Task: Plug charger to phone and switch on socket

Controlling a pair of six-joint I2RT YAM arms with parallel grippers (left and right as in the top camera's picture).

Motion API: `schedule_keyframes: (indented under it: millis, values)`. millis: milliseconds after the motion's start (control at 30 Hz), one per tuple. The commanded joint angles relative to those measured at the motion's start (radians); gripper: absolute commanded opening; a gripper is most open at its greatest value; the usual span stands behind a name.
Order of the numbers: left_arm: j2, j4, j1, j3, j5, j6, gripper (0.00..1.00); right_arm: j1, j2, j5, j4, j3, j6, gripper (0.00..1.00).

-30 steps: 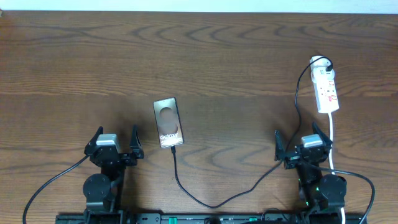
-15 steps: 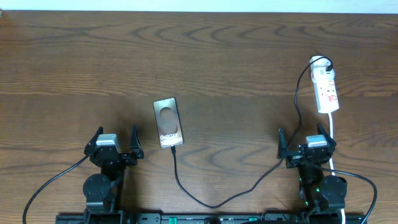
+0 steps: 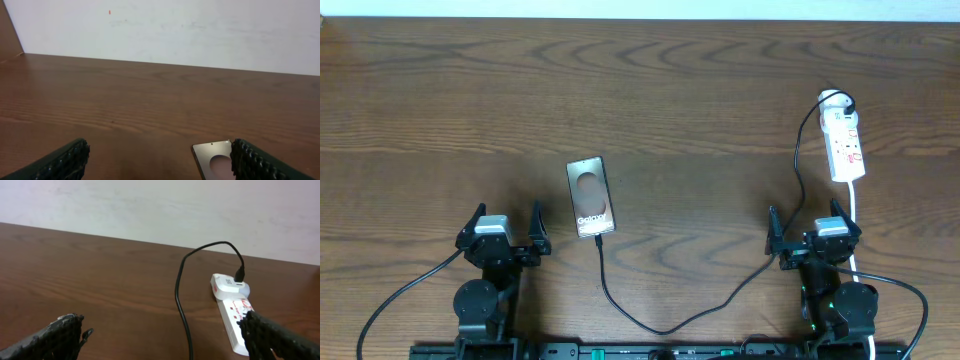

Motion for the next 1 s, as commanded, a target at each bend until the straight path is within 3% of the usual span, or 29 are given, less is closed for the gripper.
schedule_keyframes:
  millis: [0,333,633,967]
  values:
    - [-0.006,-0.036,-0.004,-0.017,-0.002,-0.005,0.91,0.002,-0.009,0.024,-0.008,-0.001,0.016,0.99]
    - [-0.006,-0.036,-0.004,-0.017,-0.002,-0.005,0.91,0.002,-0.009,0.089,-0.003,-0.001,0.032,0.99]
    - [-0.006,-0.036,-0.004,-0.017,-0.002,-0.005,0.91,0.001,-0.009,0.214,0.010,-0.001,0.154,0.99]
    - [-0.006,-0.035,-0.004,-0.017,-0.002,-0.005,0.91,0.001,-0.009,0.174,0.010,-0.001,0.153,0.99]
